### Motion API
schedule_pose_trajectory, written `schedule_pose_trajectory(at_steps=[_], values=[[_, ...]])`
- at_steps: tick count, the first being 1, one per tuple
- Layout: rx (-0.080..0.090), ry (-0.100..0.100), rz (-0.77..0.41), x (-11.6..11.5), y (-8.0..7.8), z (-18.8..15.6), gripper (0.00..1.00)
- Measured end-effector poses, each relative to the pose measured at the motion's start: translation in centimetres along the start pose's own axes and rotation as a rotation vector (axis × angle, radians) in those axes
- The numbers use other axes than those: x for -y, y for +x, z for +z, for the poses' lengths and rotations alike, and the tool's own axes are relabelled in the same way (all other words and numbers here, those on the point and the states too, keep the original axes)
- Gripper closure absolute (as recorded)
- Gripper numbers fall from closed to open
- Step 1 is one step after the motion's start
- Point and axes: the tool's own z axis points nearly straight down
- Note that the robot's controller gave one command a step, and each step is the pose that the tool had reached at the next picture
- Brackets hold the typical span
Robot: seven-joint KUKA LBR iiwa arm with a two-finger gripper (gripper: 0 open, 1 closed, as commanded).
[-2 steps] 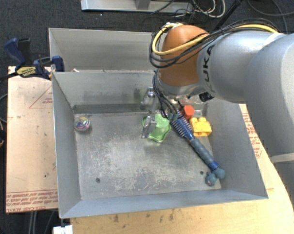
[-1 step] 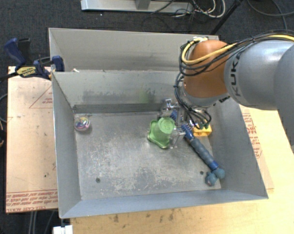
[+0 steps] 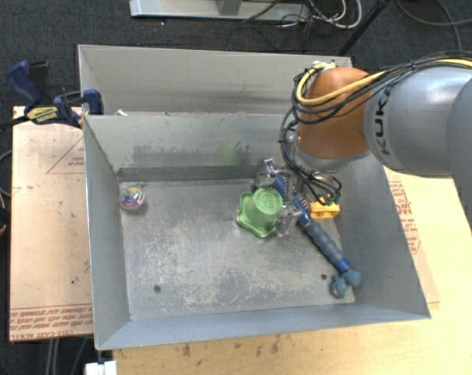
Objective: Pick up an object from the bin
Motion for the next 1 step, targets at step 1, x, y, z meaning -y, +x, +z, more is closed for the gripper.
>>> schedule_pose_trajectory(at_steps=[1], values=[[-0.008,-0.001,-0.176,0.83,-0.19,-0.07,0.0]])
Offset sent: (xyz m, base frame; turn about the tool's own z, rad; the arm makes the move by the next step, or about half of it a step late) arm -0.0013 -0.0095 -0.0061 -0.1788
